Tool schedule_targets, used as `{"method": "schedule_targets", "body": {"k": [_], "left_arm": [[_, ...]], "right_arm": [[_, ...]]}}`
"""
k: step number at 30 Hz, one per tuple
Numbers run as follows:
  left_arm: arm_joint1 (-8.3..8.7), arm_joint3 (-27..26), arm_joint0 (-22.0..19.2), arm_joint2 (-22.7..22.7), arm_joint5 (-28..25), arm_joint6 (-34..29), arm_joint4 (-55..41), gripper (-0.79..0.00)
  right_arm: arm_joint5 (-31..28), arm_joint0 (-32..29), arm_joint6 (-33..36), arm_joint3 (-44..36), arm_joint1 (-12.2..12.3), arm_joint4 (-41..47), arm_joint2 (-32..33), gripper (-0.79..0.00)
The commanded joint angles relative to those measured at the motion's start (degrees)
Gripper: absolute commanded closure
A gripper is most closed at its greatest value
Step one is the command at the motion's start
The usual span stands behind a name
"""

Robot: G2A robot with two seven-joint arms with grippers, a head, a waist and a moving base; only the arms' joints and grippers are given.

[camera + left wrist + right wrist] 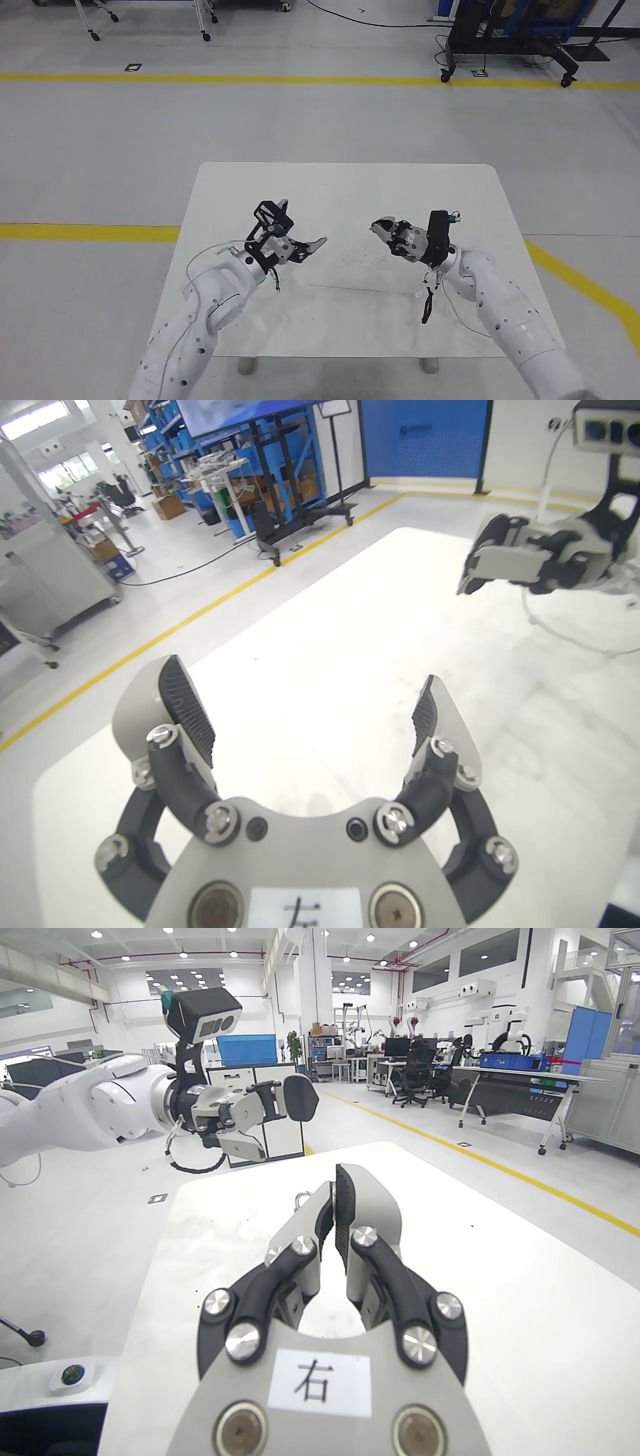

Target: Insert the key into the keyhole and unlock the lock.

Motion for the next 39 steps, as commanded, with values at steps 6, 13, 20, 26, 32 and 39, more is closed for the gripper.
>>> {"method": "schedule_targets", "body": {"k": [6,13,20,26,32,39], "left_arm": [[0.26,20.57,-7.7,0.09,-30.57,-1.07,-36.06,-0.785],[2.06,26.52,-15.72,7.63,-30.57,-23.62,-70.33,-0.699],[3.01,27.65,-17.99,7.55,-30.57,-35.27,-78.94,-0.443],[2.86,27.54,-17.9,7.27,-30.57,-36.31,-77.59,-0.388],[2.43,27.91,-18.14,7.67,-30.57,-34.95,-74.6,-0.326],[1.95,28.42,-18.34,8.21,-30.57,-30.48,-68.63,-0.277]], "right_arm": [[-2.89,1.24,3.49,0.54,-1.6,16.81,-6.44,0.0],[-2.89,6.38,12.69,2.31,-2.45,34.8,-16.01,0.0],[-2.89,10.63,18.27,3.07,-2.97,45.05,-21.79,0.0],[-2.89,12.53,20.59,3.7,-3.12,50.53,-24.9,0.0],[-2.89,13.87,22.21,5.24,-3.56,53.93,-27.54,0.0],[-2.89,14.83,22.66,5.64,-3.78,55.48,-29.37,0.0]]}}
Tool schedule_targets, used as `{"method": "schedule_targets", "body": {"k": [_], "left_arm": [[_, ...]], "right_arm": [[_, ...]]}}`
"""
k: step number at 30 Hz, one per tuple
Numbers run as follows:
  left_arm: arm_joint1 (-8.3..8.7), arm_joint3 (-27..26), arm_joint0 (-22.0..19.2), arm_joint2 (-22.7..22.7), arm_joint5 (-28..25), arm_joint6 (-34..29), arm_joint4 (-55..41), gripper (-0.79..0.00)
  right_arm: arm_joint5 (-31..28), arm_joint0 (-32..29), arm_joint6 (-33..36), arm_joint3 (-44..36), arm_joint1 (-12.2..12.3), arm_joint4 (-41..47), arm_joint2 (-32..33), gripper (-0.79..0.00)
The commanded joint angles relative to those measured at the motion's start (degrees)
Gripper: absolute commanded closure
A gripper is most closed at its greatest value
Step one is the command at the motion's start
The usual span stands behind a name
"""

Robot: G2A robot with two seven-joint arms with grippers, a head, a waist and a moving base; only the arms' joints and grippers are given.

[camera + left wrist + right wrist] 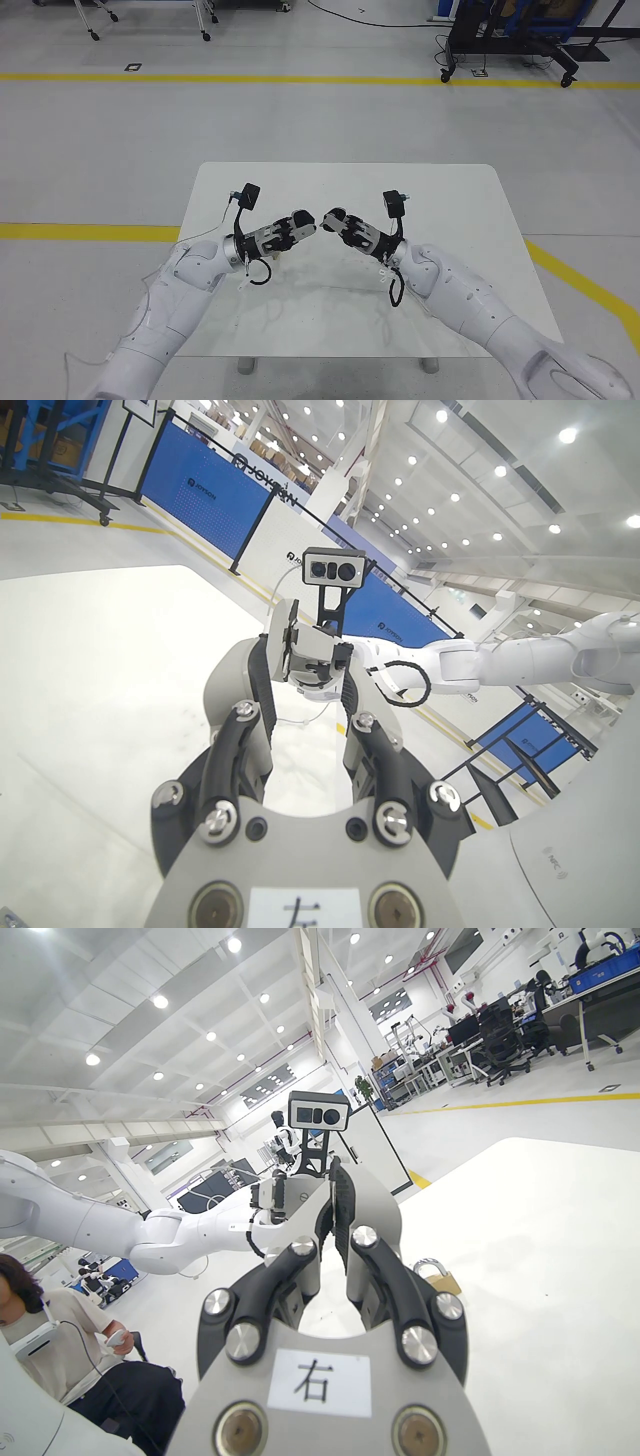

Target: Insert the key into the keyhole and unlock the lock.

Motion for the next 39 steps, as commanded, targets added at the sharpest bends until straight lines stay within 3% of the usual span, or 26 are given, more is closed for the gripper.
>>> {"method": "schedule_targets", "body": {"k": [1,10,18,39], "left_arm": [[-0.13,0.11,-0.08,0.38,0.0,1.19,1.42,-0.256],[-0.2,0.66,-0.74,1.74,0.0,3.73,3.67,-0.231],[0.05,1.07,-1.2,2.52,0.0,4.8,4.44,0.0],[0.8,2.68,-1.83,3.13,0.0,9.64,6.09,0.0]], "right_arm": [[0.0,0.21,0.2,0.04,-0.04,0.47,-0.47,0.0],[0.0,1.17,1.08,0.49,-0.19,2.44,-2.27,0.0],[0.0,1.6,0.99,0.84,-0.12,3.32,-2.87,0.0],[0.0,1.89,1.87,1.07,0.19,4.86,-3.97,0.0]]}}
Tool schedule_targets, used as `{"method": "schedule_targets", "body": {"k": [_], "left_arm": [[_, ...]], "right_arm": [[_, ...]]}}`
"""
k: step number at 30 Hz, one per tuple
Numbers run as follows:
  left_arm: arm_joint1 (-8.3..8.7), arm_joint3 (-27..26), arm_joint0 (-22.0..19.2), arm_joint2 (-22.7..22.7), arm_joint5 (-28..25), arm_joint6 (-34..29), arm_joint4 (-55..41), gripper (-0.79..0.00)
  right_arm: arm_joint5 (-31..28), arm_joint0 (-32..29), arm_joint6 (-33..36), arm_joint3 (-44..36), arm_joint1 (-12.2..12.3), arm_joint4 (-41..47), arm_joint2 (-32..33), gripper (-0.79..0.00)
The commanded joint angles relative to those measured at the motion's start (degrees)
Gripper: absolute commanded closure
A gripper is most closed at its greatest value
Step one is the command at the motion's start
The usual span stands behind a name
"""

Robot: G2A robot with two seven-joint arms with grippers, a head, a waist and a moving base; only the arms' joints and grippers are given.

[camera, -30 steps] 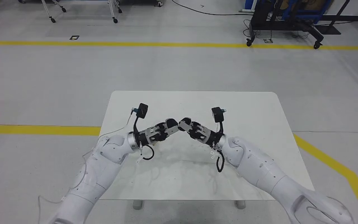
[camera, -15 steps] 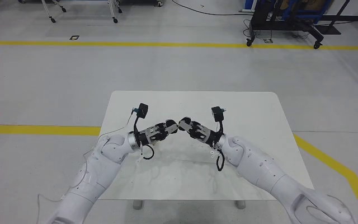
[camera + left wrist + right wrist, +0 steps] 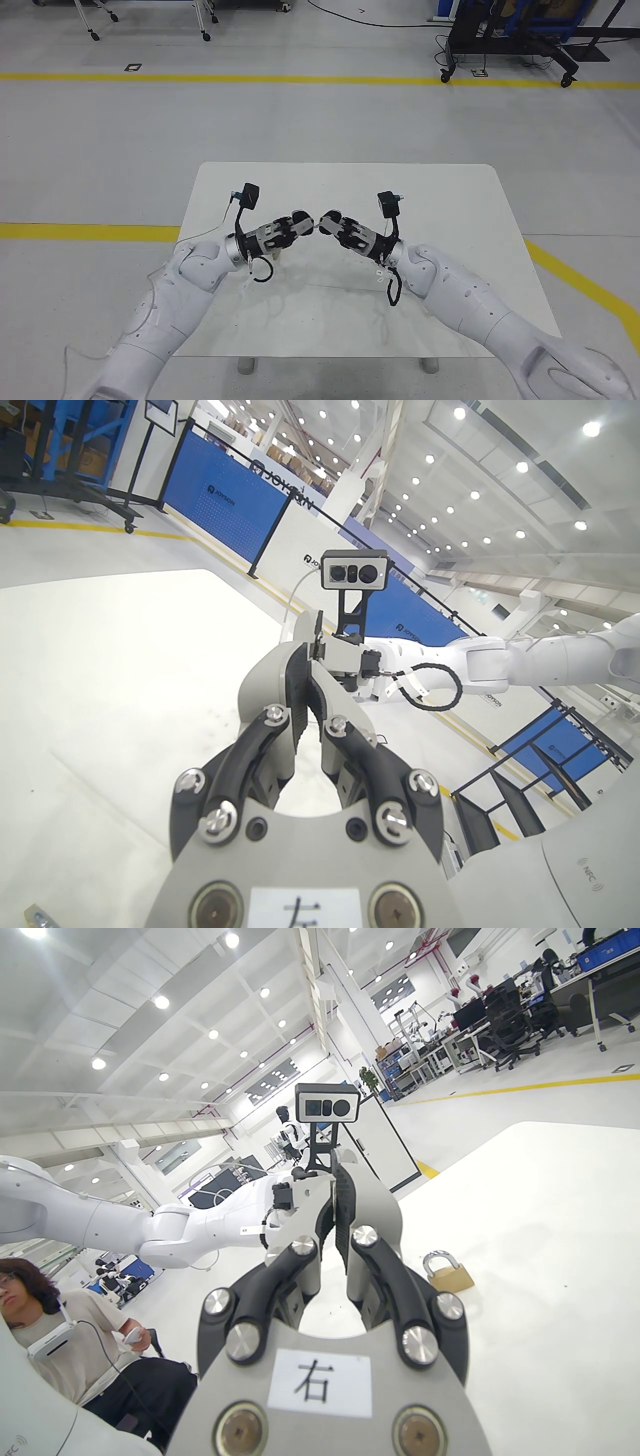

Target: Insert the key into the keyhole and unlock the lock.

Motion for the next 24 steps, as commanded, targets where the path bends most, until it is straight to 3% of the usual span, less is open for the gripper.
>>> {"method": "schedule_targets", "body": {"k": [1,5,7,9,12,19,24], "left_arm": [[0.08,0.06,-0.01,-0.06,0.0,0.5,0.16,0.0],[0.23,-0.18,0.15,0.15,0.0,1.08,0.0,0.0],[0.3,-0.57,0.2,0.69,0.0,0.29,-0.82,-0.225],[0.42,-0.58,0.08,0.94,0.0,-0.35,-1.39,-0.28],[0.54,-0.61,-0.08,1.23,0.0,-0.86,-1.91,-0.268],[0.75,-0.78,-0.47,2.0,0.0,-2.11,-2.99,-0.151],[0.84,-0.69,-0.76,2.42,0.0,-2.51,-3.54,-0.006]], "right_arm": [[0.0,0.01,0.19,-0.05,0.05,0.18,-0.05,0.0],[0.0,0.0,0.56,-0.18,0.12,0.64,-0.16,0.0],[0.0,0.02,0.57,-0.27,0.15,0.81,-0.13,0.0],[0.0,0.08,0.66,-0.35,0.19,0.89,-0.1,0.0],[0.0,0.12,0.83,-0.51,0.26,0.83,-0.06,0.0],[0.0,0.15,1.28,-0.65,0.3,1.14,-0.18,0.0],[0.0,0.32,1.92,-0.62,0.26,1.5,-0.33,0.0]]}}
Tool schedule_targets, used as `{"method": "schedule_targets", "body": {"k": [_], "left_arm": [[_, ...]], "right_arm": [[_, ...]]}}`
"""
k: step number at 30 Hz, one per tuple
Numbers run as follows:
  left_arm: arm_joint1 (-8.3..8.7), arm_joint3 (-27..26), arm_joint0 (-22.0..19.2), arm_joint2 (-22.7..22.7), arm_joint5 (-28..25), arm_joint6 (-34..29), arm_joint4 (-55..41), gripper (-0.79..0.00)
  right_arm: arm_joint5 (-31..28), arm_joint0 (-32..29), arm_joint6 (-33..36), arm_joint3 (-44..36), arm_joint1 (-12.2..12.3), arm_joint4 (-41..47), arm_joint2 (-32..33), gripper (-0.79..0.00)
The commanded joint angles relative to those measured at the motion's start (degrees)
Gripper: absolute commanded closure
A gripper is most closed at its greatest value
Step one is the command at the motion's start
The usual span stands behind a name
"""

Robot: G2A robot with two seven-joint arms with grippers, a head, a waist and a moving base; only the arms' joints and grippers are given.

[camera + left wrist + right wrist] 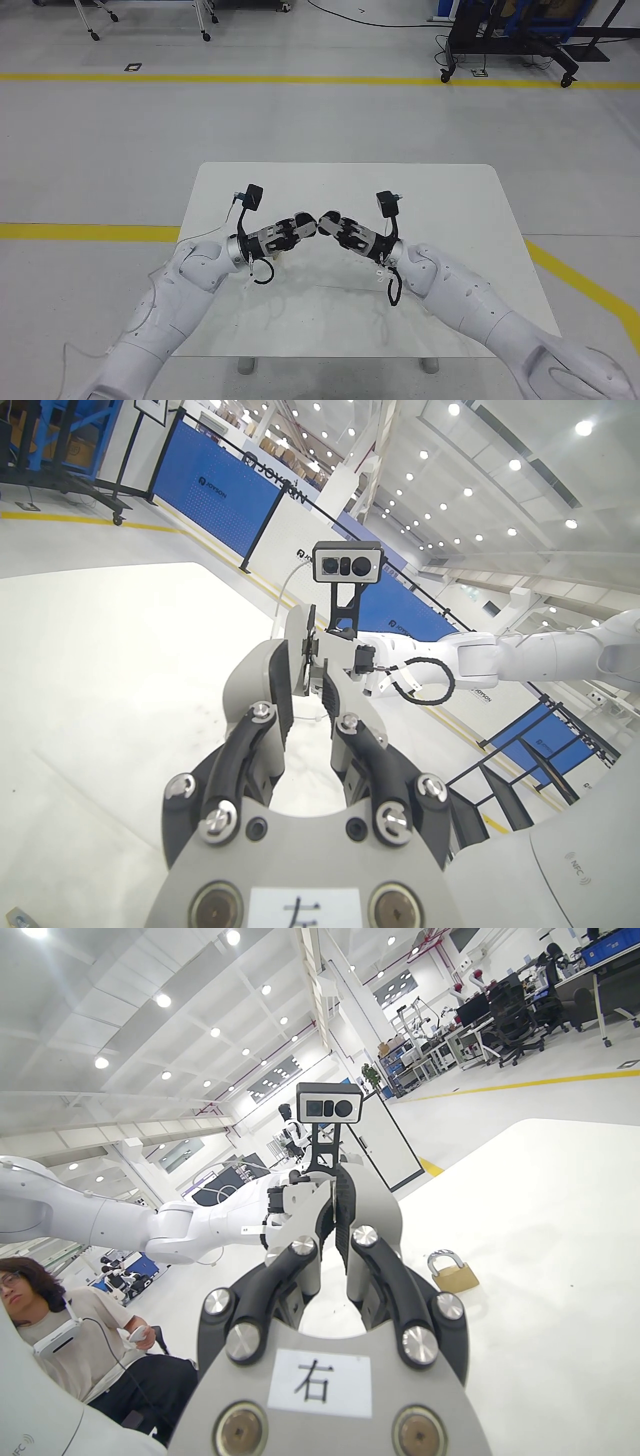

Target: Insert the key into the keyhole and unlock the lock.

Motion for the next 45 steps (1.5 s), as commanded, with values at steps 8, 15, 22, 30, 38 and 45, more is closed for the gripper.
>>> {"method": "schedule_targets", "body": {"k": [8,15,22,30,38,45], "left_arm": [[0.14,0.17,-0.52,0.74,0.0,-1.0,-0.95,0.0],[0.22,0.39,-0.78,0.92,0.0,-0.85,-1.09,0.0],[0.39,0.2,-0.5,0.58,0.0,0.36,-0.45,0.0],[0.55,-0.05,-0.39,0.66,0.0,1.12,0.46,0.0],[0.73,-0.21,-0.3,0.71,0.0,2.02,0.99,0.0],[0.95,-0.54,-0.11,0.7,0.0,2.74,1.32,0.0]], "right_arm": [[0.0,0.18,0.86,0.15,-0.07,0.56,-0.05,0.0],[0.0,0.34,1.6,0.29,-0.14,0.51,-0.07,0.0],[0.0,0.16,1.65,0.42,-0.19,0.97,0.05,-0.009],[0.0,-0.02,1.79,0.46,-0.29,1.49,0.18,-0.145],[0.0,-0.34,1.82,0.42,-0.19,1.9,0.66,-0.129],[0.0,-0.85,1.54,0.35,0.19,2.05,1.54,-0.166]]}}
